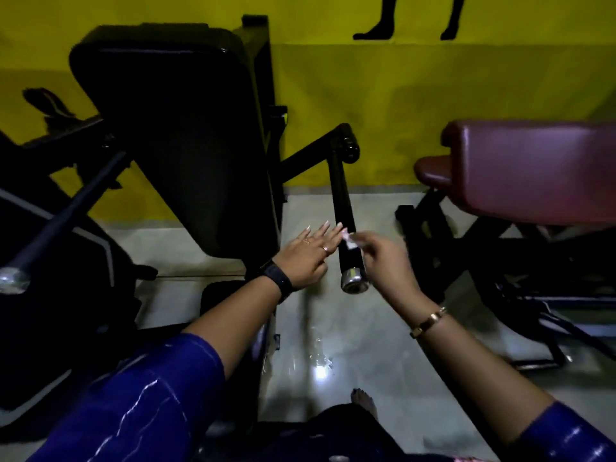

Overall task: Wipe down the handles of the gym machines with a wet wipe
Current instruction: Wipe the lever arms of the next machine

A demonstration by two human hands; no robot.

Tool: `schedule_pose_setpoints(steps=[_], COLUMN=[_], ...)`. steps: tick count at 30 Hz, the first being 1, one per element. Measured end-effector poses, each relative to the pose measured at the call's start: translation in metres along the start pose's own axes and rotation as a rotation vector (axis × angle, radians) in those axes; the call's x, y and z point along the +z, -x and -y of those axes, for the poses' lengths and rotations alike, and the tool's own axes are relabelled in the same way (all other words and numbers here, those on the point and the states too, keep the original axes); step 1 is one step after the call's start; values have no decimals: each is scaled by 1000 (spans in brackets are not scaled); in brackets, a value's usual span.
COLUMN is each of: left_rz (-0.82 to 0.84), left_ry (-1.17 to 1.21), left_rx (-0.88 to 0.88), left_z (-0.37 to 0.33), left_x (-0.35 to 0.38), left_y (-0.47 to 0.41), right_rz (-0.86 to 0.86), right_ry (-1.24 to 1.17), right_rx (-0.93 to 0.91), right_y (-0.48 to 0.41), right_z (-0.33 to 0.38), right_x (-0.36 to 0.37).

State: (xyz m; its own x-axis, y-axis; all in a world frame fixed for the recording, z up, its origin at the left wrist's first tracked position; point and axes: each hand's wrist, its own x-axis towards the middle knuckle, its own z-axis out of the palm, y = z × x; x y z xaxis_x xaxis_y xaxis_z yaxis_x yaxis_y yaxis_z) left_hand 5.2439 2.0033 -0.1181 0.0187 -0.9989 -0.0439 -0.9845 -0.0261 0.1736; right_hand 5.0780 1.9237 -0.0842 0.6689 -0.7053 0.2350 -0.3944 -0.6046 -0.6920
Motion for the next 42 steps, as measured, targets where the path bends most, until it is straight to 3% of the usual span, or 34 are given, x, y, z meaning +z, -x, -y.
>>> schedule_pose_setpoints(steps=[3, 6, 12, 15, 18, 24, 27, 29, 34, 39, 42], left_rz=[40, 48, 37, 33, 45, 16, -4, 4, 26, 38, 18], left_ry=[-116, -207, -198, -224, -285, -205, -189, -218, -256, -300, -256], left_rx=[-1, 45, 51, 57, 79, 121, 133, 148, 162, 208, 293], left_z=[7, 6, 7, 12, 19, 24, 31, 33, 41, 46, 53], left_x=[-3, -9, -12, -6, -8, -8, -7, -8, -8, -12, -14], left_y=[4, 0, -13, -16, -22, -31, -34, -37, -46, -51, -54], right_rz=[92, 73, 75, 107, 128, 65, 339, 429, 249, 256, 124], right_ry=[290, 367, 542, 648, 615, 371, 384, 425, 337, 507, 635], right_rx=[-117, -186, -8, -54, -182, -83, -150, -230, -161, -165, -221], right_y=[27, 48, 12, 13, 28, -15, -22, -14, -12, -14, 9], right_z=[13, 18, 44, 50, 39, 18, 16, 13, 12, 29, 36], right_x=[13, 13, 22, 27, 27, 6, 8, 3, -15, 14, 24])
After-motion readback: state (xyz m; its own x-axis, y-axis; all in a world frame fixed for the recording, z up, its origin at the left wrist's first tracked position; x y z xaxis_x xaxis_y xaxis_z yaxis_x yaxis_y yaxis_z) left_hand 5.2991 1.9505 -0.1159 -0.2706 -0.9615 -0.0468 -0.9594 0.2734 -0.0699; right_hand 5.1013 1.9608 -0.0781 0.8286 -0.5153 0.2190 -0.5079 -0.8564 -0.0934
